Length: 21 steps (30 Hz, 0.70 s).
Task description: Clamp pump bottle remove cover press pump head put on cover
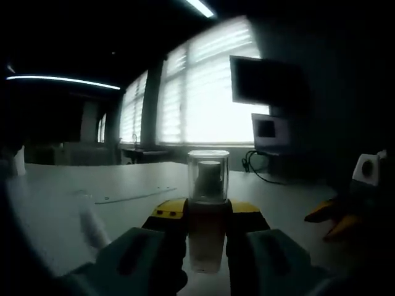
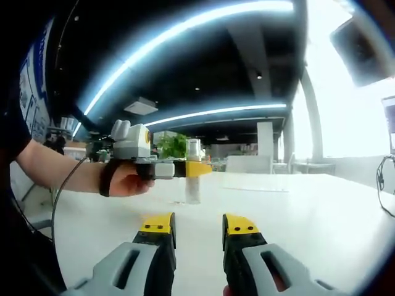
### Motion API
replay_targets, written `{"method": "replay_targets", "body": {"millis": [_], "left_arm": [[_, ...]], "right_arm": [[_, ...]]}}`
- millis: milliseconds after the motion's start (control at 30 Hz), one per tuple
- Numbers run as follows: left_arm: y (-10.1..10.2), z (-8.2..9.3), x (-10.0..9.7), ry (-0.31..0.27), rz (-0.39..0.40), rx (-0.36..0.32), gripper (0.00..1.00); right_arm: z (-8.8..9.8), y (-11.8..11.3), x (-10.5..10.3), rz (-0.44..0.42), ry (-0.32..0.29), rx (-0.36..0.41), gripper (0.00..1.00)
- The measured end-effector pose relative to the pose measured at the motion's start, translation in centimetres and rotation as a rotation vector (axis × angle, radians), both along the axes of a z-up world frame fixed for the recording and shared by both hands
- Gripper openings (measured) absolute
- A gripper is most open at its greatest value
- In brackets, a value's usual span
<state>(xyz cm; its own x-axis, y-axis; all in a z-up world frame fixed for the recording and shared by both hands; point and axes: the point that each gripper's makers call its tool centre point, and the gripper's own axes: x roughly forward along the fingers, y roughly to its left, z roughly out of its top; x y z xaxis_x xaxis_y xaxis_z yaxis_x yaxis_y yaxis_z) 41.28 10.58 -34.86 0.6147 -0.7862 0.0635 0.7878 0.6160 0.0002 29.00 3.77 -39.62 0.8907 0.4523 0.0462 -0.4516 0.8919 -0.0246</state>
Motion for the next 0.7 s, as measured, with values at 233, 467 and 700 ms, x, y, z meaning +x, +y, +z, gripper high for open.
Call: {"method": "replay_targets", "body": {"millis": [233, 467, 700], "left_arm": [[2.2, 1.4, -2.5, 0.004, 0.032, -0.041, 0.14], [3.9, 1.4, -4.3, 0.005, 0.038, -0.033, 0.14], [5.5, 1.5, -5.8, 0.035, 0.051, -0.051, 0.14]], "right_arm": [[0.0, -0.1, 0.0, 0.001, 0.000, 0.003, 0.25], [0.0, 0.0, 0.0, 0.003, -0.001, -0.001, 0.24], [-0.1, 0.0, 0.0, 0.003, 0.003, 0.001, 0.23]]}}
